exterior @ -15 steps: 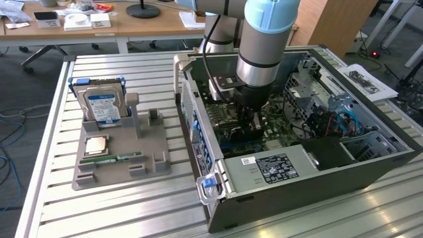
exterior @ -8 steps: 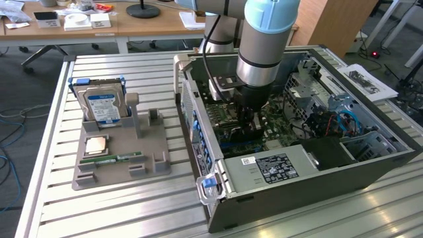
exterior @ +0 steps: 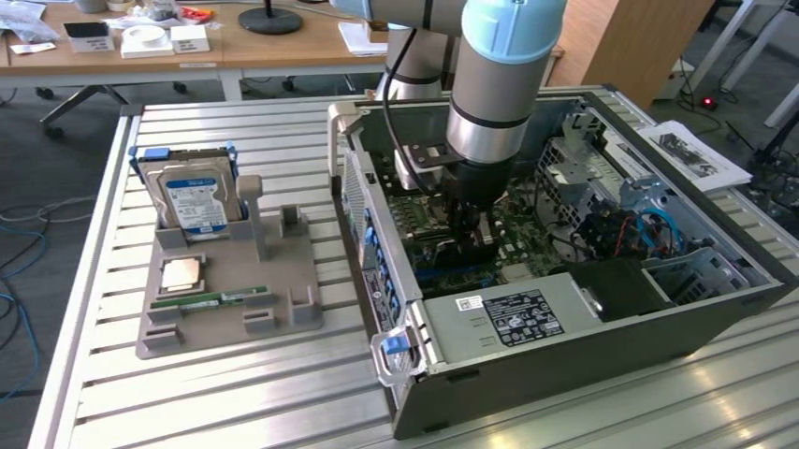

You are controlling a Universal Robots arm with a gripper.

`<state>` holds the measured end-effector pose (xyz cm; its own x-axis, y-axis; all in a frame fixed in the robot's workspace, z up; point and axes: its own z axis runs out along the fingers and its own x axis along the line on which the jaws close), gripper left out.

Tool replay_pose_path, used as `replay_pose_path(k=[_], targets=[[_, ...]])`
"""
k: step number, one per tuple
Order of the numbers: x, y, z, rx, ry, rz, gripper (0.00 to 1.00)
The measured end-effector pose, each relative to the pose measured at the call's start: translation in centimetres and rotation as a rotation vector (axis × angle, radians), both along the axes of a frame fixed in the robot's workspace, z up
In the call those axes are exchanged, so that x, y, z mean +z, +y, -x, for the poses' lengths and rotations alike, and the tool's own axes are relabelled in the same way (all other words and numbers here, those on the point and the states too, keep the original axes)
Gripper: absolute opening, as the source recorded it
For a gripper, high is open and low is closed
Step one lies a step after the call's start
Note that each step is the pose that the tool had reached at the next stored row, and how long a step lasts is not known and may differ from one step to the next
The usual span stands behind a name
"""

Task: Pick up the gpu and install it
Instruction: 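Insert the gpu into the slot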

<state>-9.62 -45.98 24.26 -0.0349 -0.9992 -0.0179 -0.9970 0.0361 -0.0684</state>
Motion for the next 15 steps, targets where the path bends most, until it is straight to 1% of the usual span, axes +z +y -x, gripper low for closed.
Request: replay_pose_path(k=[15], targets=[[-0.09,0.00,0.01,0.000,0.0000,0.0000,0.27]])
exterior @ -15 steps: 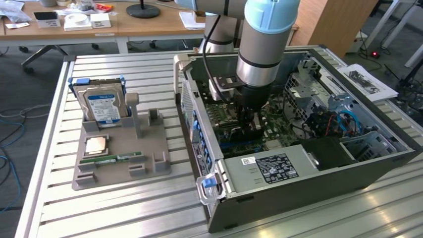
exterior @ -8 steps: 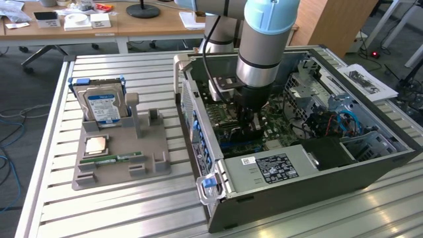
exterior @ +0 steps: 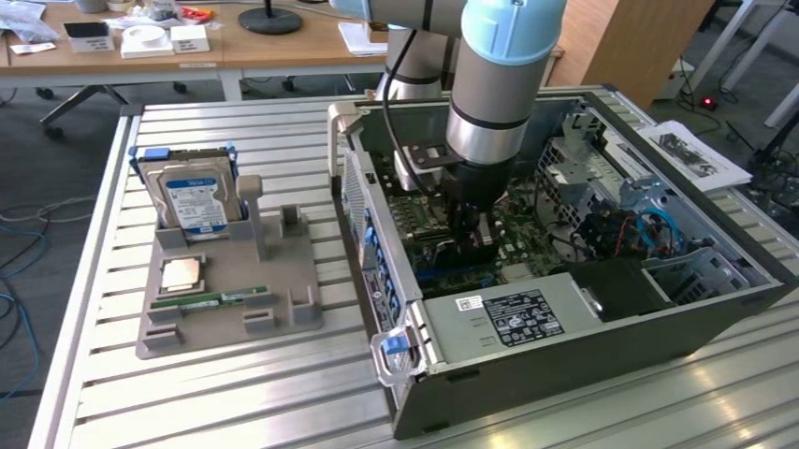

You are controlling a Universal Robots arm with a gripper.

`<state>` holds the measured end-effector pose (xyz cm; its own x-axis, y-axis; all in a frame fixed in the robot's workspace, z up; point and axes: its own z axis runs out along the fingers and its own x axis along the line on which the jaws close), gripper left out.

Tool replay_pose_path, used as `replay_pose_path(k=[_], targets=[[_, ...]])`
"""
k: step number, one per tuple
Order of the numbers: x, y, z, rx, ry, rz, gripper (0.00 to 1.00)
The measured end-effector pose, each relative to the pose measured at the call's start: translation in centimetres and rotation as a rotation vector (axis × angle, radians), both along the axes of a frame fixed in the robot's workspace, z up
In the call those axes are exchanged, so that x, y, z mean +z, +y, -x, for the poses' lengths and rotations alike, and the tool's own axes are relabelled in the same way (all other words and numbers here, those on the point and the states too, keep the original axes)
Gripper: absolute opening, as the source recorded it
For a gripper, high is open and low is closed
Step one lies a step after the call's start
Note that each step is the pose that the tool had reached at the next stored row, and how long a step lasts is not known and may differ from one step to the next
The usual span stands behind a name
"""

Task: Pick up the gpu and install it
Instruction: 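Insert the gpu into the slot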

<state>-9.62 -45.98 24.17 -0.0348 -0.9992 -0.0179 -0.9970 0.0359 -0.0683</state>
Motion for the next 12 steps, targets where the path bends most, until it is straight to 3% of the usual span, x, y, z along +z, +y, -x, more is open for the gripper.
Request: replay_pose_path(k=[4,6,9,10,12], targets=[[-0.03,0.01,0.00,0.000,-0.0002,-0.0006,0.28],[-0.01,0.01,0.00,0.000,-0.0002,-0.0003,0.40],[0.00,0.00,0.00,0.000,-0.0001,-0.0001,0.45],[0.00,0.00,0.00,0.000,0.0000,-0.0001,0.52],[0.00,0.00,0.00,0.000,0.0000,-0.0001,0.52]])
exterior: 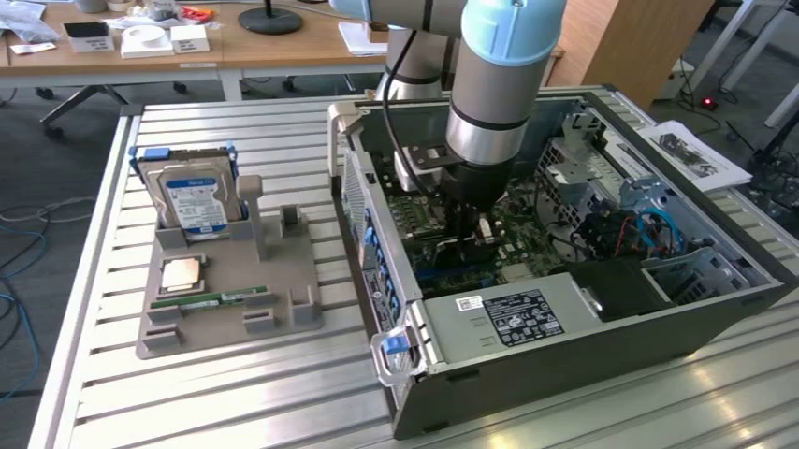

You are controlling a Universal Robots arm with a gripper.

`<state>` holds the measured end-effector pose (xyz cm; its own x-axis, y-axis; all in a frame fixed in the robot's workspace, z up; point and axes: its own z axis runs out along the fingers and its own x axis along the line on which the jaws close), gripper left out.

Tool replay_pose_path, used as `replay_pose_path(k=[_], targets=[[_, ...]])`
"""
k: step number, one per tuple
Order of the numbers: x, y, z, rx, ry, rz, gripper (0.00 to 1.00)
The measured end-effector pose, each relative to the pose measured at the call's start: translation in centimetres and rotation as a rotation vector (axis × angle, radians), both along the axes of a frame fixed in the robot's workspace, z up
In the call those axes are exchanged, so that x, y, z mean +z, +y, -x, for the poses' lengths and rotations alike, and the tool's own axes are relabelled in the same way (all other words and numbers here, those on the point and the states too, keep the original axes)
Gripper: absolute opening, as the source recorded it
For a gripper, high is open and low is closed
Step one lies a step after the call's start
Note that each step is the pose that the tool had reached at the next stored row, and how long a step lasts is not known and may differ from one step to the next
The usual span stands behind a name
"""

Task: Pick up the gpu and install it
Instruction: 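Insert the gpu into the slot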

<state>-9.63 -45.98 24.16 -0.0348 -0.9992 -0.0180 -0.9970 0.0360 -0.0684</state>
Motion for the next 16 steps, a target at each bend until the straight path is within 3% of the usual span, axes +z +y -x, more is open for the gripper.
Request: replay_pose_path(k=[7,16], targets=[[0.29,0.02,0.0,0.000,0.0001,0.0001,0.52],[1.89,0.03,0.0,0.000,0.0000,0.0000,0.52]])
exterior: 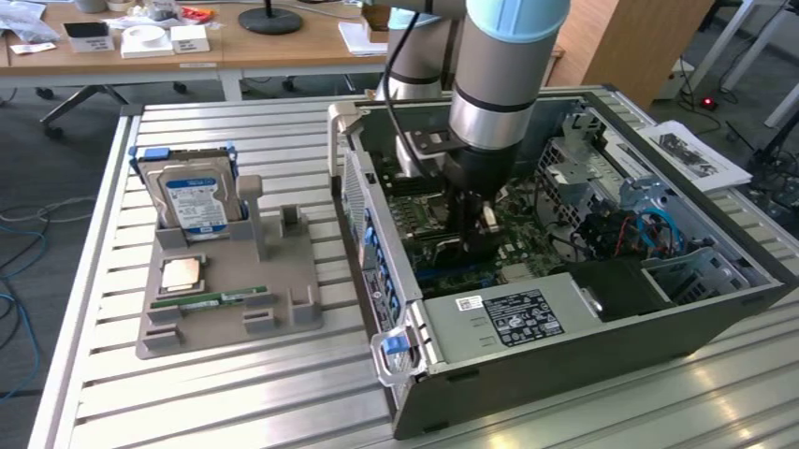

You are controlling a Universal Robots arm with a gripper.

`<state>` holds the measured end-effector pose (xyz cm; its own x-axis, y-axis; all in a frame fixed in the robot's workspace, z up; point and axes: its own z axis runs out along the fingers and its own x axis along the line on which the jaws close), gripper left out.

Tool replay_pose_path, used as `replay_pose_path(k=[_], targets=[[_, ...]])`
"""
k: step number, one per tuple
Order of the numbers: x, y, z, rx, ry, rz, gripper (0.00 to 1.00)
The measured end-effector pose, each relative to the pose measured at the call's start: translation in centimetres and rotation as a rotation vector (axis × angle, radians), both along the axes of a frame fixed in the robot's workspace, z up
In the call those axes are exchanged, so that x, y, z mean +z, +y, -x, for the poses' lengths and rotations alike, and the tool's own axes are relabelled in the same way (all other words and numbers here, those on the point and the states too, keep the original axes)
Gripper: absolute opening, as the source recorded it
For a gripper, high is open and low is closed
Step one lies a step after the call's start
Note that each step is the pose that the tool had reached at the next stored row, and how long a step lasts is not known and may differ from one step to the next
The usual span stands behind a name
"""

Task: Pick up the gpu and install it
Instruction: 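Insert the gpu into the slot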

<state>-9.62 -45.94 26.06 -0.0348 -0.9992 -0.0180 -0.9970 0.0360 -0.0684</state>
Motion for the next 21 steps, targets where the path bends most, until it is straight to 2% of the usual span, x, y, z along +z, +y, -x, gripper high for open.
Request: replay_pose_path(k=[21], targets=[[4.33,0.04,0.0,0.000,0.0000,0.0001,0.52]])
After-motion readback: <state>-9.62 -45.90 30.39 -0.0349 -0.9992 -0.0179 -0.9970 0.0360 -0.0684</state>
